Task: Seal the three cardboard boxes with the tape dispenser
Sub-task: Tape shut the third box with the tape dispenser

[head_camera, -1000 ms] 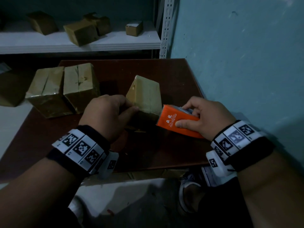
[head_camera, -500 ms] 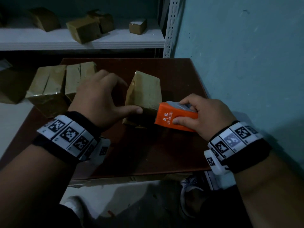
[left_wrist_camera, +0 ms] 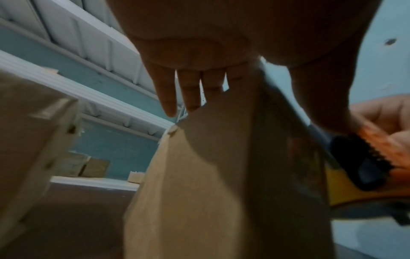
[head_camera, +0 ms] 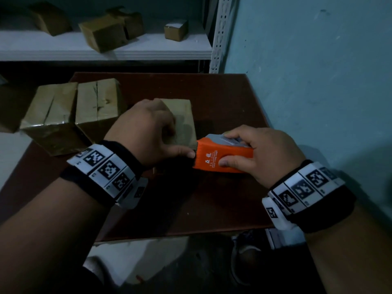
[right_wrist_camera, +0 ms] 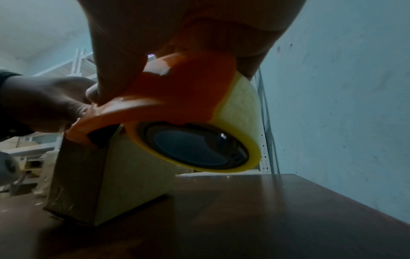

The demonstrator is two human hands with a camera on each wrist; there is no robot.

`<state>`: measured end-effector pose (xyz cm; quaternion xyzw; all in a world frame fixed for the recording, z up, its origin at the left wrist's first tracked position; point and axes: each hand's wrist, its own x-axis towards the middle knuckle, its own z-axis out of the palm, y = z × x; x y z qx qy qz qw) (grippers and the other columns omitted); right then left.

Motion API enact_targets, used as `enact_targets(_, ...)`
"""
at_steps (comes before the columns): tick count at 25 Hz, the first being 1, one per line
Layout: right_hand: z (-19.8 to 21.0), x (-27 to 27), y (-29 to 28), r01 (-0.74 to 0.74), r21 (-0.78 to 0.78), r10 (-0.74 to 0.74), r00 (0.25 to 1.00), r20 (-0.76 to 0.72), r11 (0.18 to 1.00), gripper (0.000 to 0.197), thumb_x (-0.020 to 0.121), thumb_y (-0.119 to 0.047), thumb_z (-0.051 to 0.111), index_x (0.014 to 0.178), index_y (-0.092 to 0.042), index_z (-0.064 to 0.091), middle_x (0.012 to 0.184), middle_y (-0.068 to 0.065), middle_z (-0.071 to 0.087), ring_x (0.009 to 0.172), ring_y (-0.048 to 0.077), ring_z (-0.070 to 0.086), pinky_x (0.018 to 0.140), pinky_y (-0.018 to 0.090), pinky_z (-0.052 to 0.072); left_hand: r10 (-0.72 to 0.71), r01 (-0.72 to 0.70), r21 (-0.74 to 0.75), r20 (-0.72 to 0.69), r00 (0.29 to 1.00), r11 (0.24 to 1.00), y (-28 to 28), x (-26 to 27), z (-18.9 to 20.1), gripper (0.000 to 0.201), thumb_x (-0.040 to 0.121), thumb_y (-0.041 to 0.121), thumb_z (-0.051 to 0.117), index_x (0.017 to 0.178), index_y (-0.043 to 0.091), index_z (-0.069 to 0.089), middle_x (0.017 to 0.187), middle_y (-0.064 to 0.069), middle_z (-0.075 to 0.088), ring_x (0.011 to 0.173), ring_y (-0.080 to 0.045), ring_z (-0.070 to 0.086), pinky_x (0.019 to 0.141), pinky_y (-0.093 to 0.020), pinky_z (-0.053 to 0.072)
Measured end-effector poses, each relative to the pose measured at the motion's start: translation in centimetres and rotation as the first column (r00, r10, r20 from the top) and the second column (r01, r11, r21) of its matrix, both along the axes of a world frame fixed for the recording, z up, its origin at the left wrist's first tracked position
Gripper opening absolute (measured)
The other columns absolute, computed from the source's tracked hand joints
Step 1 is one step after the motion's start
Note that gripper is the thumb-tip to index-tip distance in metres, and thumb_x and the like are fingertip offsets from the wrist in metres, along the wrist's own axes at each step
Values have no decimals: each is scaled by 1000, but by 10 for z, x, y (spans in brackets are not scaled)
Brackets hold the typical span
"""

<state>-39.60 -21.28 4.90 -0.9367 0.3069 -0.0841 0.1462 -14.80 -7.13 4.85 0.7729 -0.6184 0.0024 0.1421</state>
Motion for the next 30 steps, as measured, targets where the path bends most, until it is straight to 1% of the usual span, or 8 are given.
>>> enact_targets(3,1,6,0,-24,-14,24,999,-27,1000,77,73,-89,52,136,-45,58,110,-8,69,94,10,61,81,32,51,-25,22,-33,-74,997,999,2,7,-9,73,59,89,61,92,24,65,137,-1,64,125,-25,61,96,-42,55)
enact_targets(6,3,10,-1,-46,-28,45,998,-43,999,76,74,-87,53,137,-44,59,114,-9,70,95,8,57,81,31,46,-68,69,6,-117,991,998,6,11,-17,94,69,92,56,138,29,63,153,-1,56,145,-27,48,115,-53,45)
enact_targets(7,4,11,-1,-46,-27,45,998,-43,999,76,75,-86,55,137,-43,59,113,-9,70,94,6,55,81,31,45,-94,96,7,-111,989,995,6,11,-18,95,72,92,53,143,28,61,155,0,55,149,-24,43,121,-54,38)
enact_targets(14,2,12,3,10,-18,-11,999,-44,1000,75,75,-85,54,139,-46,58,101,-17,58,93,5,53,82,32,46,-61,76,138,-111,992,988,1,2,-9,93,73,82,44,145,24,60,162,4,42,156,-18,28,130,-47,18)
enact_targets(19,6,5,-12,21,-21,-21,1000,-16,1000,86,69,-97,46,139,-48,59,122,-16,71,107,10,64,95,43,55,-3,30,235,-114,993,972,-1,-1,-6,87,80,78,44,152,28,51,168,9,31,159,-14,19,130,-48,15)
enact_targets(23,11,-3,-17,62,-21,-62,998,-2,998,86,67,-95,46,136,-47,63,124,-13,73,108,13,67,98,41,54,76,-55,93,-236,969,994,4,-1,-20,72,86,67,61,146,27,61,164,6,42,153,-18,32,121,-58,31)
enact_targets(26,18,-4,-13,105,-32,-105,994,-13,994,83,68,-88,52,136,-43,66,121,-6,74,108,19,67,98,42,53,80,-63,78,-230,970,995,5,-1,-24,70,87,66,63,145,27,62,163,5,43,153,-20,34,120,-59,32)
enact_targets(30,17,13,-3,160,-126,-167,985,-44,979,66,79,-77,65,134,-41,67,112,-1,74,106,24,66,91,38,48,54,-24,159,-186,981,987,2,4,-22,102,71,99,36,147,34,58,166,8,39,157,-22,27,126,-55,27)
